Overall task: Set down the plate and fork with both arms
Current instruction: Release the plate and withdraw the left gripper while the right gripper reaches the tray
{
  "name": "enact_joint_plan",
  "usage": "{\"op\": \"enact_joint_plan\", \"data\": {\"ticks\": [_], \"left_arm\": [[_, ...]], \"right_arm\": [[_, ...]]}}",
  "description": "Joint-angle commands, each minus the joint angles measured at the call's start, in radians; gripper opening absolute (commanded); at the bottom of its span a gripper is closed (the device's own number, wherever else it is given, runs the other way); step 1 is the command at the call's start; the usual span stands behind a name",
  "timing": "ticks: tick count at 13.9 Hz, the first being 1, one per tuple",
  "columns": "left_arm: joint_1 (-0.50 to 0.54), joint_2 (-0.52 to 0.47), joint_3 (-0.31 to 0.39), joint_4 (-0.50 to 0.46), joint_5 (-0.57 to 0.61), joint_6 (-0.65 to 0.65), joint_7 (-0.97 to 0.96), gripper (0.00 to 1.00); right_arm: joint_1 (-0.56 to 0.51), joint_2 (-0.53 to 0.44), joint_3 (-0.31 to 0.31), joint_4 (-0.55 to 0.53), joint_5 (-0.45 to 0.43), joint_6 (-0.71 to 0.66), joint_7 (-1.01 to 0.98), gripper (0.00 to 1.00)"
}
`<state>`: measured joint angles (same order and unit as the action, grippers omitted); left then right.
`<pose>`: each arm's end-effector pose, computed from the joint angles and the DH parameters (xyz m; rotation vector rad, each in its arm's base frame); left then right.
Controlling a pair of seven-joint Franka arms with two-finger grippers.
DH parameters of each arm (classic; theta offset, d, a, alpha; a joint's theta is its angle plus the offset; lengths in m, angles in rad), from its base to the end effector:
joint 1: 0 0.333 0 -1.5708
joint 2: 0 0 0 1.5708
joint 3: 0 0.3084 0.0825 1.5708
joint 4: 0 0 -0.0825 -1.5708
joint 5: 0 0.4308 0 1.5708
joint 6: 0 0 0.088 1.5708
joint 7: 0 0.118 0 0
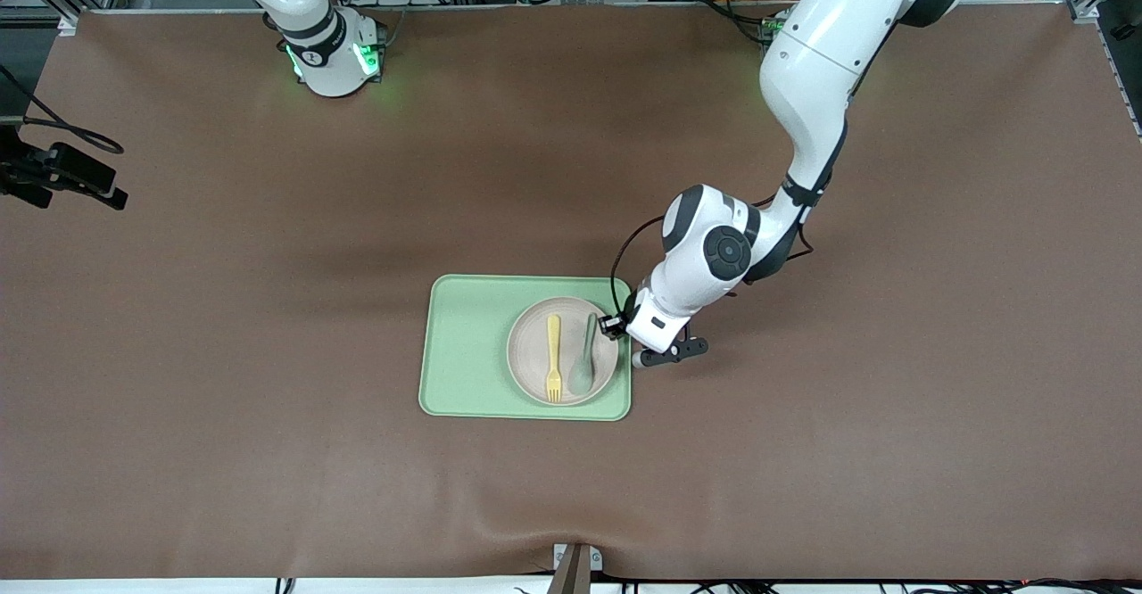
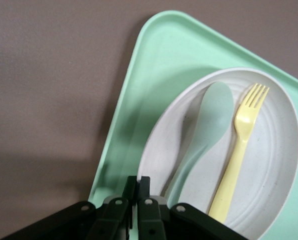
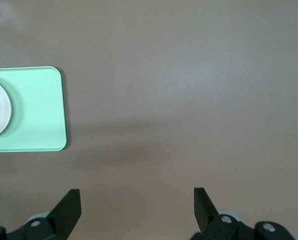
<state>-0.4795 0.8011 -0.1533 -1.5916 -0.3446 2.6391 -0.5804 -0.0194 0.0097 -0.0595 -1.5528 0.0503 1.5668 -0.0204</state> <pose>0.6142 -0.4255 0.1400 2.7243 0.3992 0.0334 0.6027 -0.0415 0.6092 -3.0908 0.0899 -0.0105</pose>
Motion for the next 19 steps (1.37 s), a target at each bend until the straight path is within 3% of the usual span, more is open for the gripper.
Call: {"op": "enact_joint_plan", "data": {"ticks": [1, 2, 3, 4, 7, 12, 17, 19], "left_arm": [[-0.021, 0.024, 0.009, 0.025, 0.019, 0.027, -0.038, 0.00], [-0.021, 0.024, 0.009, 0.025, 0.021, 0.027, -0.035, 0.16], [-0.019, 0.023, 0.009, 0.025, 0.019, 0.027, -0.038, 0.77], [-0.019, 0.018, 0.009, 0.027, 0.019, 0.027, -0.051, 0.97], [-0.014, -0.022, 0.011, 0.027, 0.026, 0.007, -0.087, 1.00], [-0.007, -0.170, 0.069, 0.050, 0.036, -0.235, -0.096, 1.00], [0.036, -0.356, 0.086, 0.048, 0.257, -0.492, -0.084, 1.00], [0.068, -0.429, 0.086, 0.048, 0.280, -0.612, -0.068, 1.00]], "right_arm": [[-0.011, 0.006, 0.007, 0.013, 0.013, -0.005, -0.015, 1.00], [-0.011, 0.006, 0.007, 0.011, 0.013, -0.007, -0.015, 1.00], [-0.011, 0.006, 0.007, 0.013, 0.013, -0.005, -0.015, 1.00], [-0.010, 0.007, 0.007, 0.014, 0.011, -0.001, -0.016, 1.00], [-0.005, 0.027, 0.007, 0.016, 0.011, -0.002, -0.016, 1.00], [0.044, 0.088, 0.012, 0.019, 0.013, 0.002, -0.019, 1.00], [0.154, 0.160, 0.014, 0.023, 0.072, 0.088, 0.089, 1.00], [0.218, 0.217, 0.012, 0.037, 0.063, 0.125, 0.151, 1.00]]}}
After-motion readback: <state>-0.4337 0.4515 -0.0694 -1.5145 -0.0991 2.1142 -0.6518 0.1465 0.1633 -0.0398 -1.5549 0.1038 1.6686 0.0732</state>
